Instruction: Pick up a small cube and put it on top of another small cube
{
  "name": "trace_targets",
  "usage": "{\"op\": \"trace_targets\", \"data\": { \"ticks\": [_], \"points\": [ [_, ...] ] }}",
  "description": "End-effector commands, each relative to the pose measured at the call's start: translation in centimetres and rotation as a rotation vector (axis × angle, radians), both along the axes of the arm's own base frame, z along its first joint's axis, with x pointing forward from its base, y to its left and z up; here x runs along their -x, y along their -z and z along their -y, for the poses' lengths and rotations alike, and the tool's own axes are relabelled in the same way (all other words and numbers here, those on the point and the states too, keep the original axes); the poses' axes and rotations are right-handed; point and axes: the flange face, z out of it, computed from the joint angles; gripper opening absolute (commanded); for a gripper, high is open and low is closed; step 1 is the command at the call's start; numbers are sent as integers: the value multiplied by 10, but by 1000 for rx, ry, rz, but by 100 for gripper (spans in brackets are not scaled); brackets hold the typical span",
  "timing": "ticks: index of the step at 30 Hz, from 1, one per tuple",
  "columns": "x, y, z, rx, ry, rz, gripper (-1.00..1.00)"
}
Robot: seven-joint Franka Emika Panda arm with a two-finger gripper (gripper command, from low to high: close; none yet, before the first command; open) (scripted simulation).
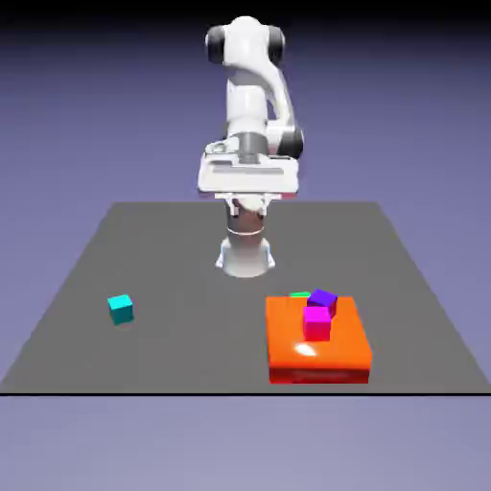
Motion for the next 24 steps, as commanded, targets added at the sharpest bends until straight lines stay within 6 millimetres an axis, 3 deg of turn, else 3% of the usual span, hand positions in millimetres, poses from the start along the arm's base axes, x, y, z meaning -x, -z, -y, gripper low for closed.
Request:
{"op": "trace_targets", "data": {
  "ticks": [1,5,8,11,15,20,24],
  "points": [
    [-3,13,16,-16,48,-18,0],
    [-4,64,80,-76,248,-87,0],
    [8,104,127,-117,407,-136,0],
    [30,143,172,-153,571,-185,0],
    [74,196,224,-193,796,-252,0],
    [148,257,269,-231,1081,-345,0],
    [144,281,278,-219,1083,-350,0]
  ]
}}
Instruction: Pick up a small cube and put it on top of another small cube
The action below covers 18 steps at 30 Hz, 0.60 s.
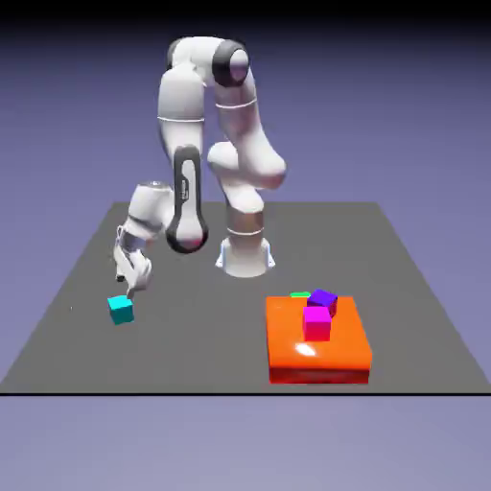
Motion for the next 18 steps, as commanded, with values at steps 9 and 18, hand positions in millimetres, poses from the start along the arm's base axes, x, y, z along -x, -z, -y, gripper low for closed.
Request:
{"op": "trace_targets", "data": {
  "ticks": [9,18],
  "points": [
    [-3,25,6,-2,0,2,-100],
    [-25,-34,-32,-20,-109,27,-100]
  ]
}}
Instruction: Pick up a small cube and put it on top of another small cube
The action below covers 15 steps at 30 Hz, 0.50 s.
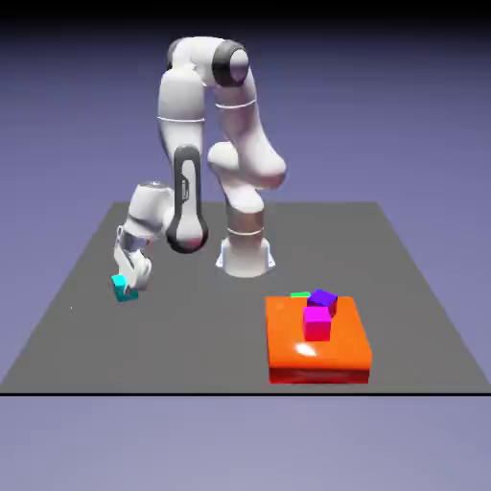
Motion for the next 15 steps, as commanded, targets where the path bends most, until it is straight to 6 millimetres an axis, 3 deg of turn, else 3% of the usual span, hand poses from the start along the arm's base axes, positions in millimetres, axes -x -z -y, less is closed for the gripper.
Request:
{"op": "trace_targets", "data": {
  "ticks": [1,8,15],
  "points": [
    [-13,-5,-13,-6,-55,7,-100],
    [-84,-43,-120,-38,-442,37,-100],
    [-108,-80,-243,-44,-827,34,-100]
  ]
}}
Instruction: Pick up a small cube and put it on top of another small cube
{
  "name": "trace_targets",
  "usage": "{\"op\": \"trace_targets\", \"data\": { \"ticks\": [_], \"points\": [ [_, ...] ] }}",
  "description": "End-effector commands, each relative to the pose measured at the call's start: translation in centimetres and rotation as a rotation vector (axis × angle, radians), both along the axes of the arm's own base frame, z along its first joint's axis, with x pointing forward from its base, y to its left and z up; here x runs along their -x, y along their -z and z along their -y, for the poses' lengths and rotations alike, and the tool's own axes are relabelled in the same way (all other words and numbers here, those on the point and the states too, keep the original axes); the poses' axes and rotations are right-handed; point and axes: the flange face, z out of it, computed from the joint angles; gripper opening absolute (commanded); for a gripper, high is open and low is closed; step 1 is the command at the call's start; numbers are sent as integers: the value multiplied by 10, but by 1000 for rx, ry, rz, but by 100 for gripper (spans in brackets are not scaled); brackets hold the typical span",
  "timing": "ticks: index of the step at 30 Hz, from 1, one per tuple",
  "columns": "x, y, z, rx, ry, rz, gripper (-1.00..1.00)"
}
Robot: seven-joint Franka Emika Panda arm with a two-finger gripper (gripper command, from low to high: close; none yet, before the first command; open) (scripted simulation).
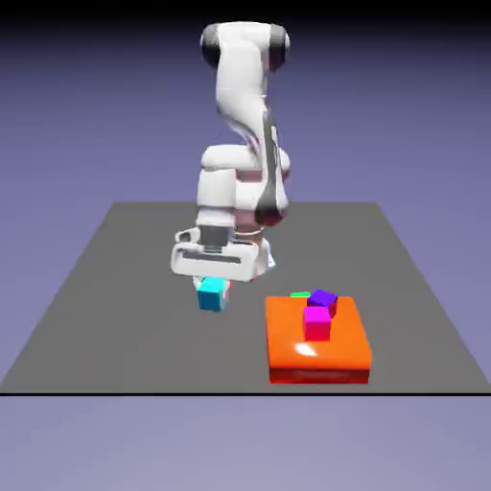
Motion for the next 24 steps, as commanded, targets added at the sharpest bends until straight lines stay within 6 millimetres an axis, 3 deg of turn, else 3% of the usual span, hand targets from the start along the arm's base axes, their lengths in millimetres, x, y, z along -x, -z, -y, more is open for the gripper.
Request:
{"op": "trace_targets", "data": {
  "ticks": [1,6,11,12,20,21,22,24],
  "points": [
    [0,-5,-18,3,-54,0,-100],
    [16,-30,-103,31,-321,1,-100],
    [50,-52,-175,76,-566,8,-100],
    [50,-52,-175,76,-566,8,-100],
    [33,14,-183,76,-566,8,-100],
    [33,14,-183,76,-566,8,-100],
    [33,14,-183,76,-566,8,100],
    [34,6,-182,80,-565,8,100]
  ]
}}
